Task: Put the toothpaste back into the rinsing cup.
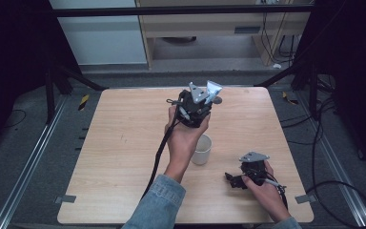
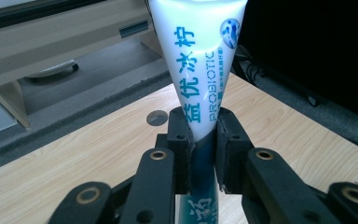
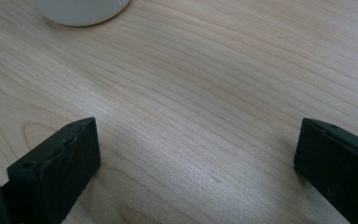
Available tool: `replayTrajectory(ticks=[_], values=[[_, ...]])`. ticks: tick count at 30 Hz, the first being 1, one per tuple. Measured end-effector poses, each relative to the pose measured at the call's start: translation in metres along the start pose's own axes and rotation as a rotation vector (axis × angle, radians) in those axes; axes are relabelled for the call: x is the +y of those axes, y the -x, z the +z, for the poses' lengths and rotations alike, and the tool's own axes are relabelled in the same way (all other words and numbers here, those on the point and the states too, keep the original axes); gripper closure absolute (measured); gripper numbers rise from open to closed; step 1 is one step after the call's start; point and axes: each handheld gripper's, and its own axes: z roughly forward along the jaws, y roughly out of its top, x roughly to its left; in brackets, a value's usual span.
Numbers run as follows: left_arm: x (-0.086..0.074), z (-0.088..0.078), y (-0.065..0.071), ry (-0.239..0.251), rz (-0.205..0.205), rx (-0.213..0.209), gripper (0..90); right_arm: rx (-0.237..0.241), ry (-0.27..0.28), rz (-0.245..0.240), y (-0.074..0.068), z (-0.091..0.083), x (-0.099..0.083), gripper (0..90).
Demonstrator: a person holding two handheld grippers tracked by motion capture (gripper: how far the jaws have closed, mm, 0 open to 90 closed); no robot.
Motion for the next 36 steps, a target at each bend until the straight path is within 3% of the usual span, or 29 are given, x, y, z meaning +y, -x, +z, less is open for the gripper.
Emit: replayTrajectory(ticks=[12, 18, 23, 27, 36], values=[[-0.01, -0.007, 0.0, 0.074, -0.032, 0.046, 77.8, -0.002, 0.002, -0.006, 0.0, 0.0, 0.0, 0.6], [-0.014, -0.007, 0.002, 0.081, -0.051, 0.038, 77.8, 0.0, 0.0, 0.001, 0.0, 0.0, 0.0, 0.6], [-0.018, 0.0, 0.006, 0.09, -0.057, 0.04, 77.8, -0.002, 0.002, -0.006, 0.0, 0.0, 0.0, 0.6], [-0.024, 0.005, 0.008, 0.103, -0.089, 0.028, 77.8, -0.002, 0.002, -0.006, 0.0, 0.0, 0.0, 0.6], [-0.034, 0.014, 0.009, 0.107, -0.101, 0.029, 77.8, 0.0, 0.0, 0.001, 0.0, 0.0, 0.0, 0.6]])
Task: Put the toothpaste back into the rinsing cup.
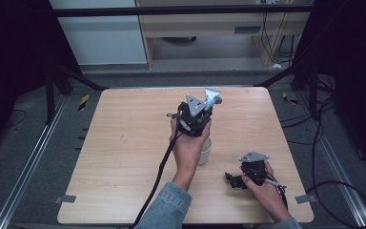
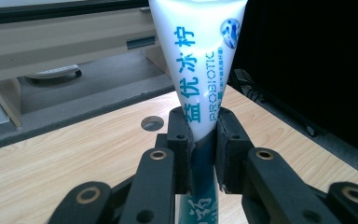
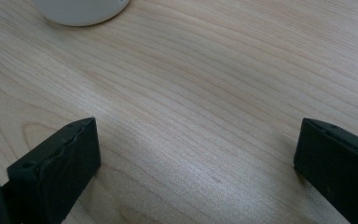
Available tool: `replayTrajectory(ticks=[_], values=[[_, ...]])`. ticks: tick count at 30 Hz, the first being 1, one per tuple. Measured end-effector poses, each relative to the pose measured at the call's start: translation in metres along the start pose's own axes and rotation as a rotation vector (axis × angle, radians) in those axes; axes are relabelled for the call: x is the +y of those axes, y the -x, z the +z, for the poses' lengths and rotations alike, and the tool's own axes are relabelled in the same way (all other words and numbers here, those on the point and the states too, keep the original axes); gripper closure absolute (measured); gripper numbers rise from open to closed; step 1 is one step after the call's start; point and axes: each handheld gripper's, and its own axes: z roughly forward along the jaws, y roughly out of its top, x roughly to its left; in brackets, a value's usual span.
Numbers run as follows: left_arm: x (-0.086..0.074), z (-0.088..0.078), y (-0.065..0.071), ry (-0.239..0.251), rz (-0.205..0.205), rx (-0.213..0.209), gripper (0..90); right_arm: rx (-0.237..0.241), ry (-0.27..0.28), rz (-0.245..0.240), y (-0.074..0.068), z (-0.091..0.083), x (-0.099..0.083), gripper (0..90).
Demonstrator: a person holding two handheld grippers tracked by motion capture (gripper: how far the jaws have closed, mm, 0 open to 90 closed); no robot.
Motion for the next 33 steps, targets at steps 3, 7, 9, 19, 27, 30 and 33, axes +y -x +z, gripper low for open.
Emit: replayTrajectory(ticks=[3, 7, 9, 19, 27, 30, 33], values=[[-0.007, 0.005, -0.001, -0.007, -0.004, -0.002, 77.7, -0.001, 0.001, -0.004, 0.0, 0.0, 0.0, 0.6], [-0.013, 0.009, -0.001, -0.017, -0.009, -0.008, 77.7, -0.001, 0.001, -0.004, 0.0, 0.0, 0.0, 0.6], [-0.016, 0.011, 0.0, -0.019, -0.008, -0.008, 77.7, -0.001, 0.001, -0.004, 0.0, 0.0, 0.0, 0.5], [-0.032, 0.018, -0.001, -0.035, -0.017, -0.003, 77.7, -0.001, 0.004, -0.015, 0.001, 0.0, 0.0, 0.6], [-0.041, 0.019, -0.003, -0.039, -0.021, -0.001, 77.6, 0.0, 0.004, -0.013, 0.001, 0.0, 0.0, 0.6], [-0.042, 0.02, -0.001, -0.041, -0.019, -0.001, 77.6, 0.0, 0.004, -0.013, 0.001, 0.0, 0.0, 0.5], [-0.045, 0.021, 0.0, -0.043, -0.014, -0.005, 77.6, 0.001, 0.004, -0.013, 0.001, 0.0, 0.0, 0.6]])
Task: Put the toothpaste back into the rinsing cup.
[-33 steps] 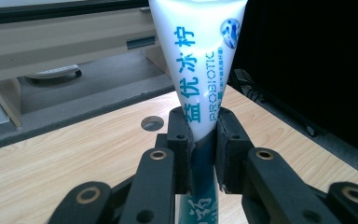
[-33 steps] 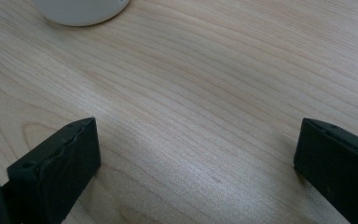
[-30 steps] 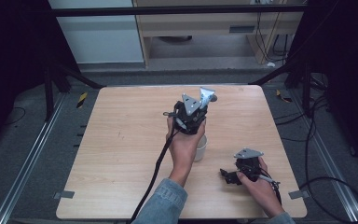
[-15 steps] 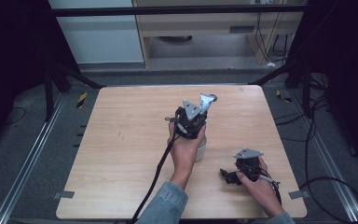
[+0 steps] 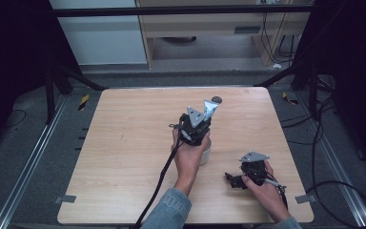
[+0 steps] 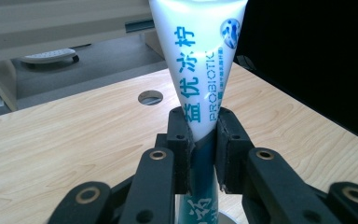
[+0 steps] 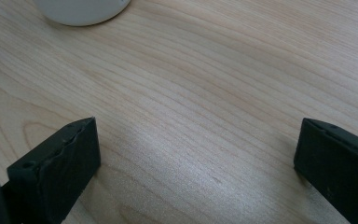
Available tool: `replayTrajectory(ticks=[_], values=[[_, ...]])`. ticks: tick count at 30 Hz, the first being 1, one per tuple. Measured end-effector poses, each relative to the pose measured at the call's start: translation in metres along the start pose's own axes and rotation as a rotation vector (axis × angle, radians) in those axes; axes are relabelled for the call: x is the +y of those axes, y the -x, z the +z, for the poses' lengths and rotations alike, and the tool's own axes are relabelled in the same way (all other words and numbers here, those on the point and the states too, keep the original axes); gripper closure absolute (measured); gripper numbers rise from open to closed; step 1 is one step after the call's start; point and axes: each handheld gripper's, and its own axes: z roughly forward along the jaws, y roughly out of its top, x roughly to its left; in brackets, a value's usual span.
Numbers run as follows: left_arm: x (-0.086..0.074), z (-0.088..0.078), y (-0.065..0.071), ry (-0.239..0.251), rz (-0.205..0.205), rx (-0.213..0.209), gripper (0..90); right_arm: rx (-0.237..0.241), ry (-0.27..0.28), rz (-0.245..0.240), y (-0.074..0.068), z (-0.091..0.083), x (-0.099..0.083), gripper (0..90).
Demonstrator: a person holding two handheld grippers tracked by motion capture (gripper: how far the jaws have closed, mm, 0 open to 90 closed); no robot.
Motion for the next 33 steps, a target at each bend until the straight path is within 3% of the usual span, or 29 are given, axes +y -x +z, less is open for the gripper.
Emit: replayTrajectory(ticks=[33], values=[[-0.024, 0.006, 0.002, -0.013, 0.0, -0.012, 77.4, 0.002, -0.002, 0.008, 0.0, 0.0, 0.0, 0.5]])
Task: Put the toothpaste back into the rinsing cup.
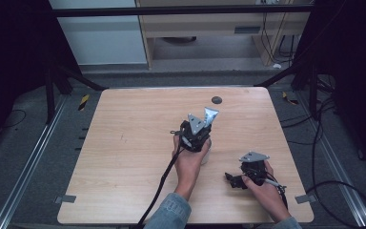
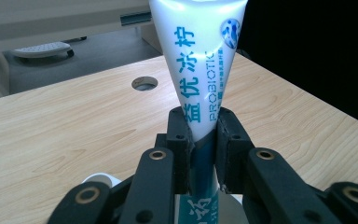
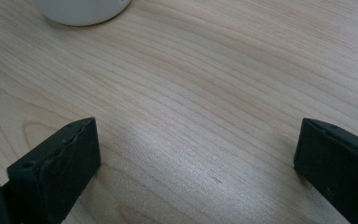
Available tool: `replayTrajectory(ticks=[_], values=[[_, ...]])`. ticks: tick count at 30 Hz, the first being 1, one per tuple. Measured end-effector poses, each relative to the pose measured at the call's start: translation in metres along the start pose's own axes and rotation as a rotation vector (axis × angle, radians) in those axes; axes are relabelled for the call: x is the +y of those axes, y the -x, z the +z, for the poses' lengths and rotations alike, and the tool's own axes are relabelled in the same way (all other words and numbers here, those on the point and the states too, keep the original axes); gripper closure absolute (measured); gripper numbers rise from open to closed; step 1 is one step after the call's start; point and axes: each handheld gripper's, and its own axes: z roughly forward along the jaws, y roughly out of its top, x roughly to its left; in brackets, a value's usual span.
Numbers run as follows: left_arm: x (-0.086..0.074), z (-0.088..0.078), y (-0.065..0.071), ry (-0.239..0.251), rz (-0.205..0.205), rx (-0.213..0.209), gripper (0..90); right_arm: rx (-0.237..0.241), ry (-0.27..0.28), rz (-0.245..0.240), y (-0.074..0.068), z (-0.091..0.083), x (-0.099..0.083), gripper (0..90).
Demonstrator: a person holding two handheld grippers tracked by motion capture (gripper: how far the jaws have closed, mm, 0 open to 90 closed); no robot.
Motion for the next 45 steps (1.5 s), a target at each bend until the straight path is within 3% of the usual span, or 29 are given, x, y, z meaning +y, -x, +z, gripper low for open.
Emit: replayTrajectory(ticks=[5, 45], values=[[-0.002, 0.0, 0.0, 0.012, -0.001, 0.006, 77.4, 0.0, 0.0, -0.001, 0.0, 0.0, 0.0, 0.6], [-0.014, 0.0, -0.006, -0.039, -0.008, -0.015, 77.0, 0.0, 0.0, -0.001, 0.0, 0.0, 0.0, 0.5]])
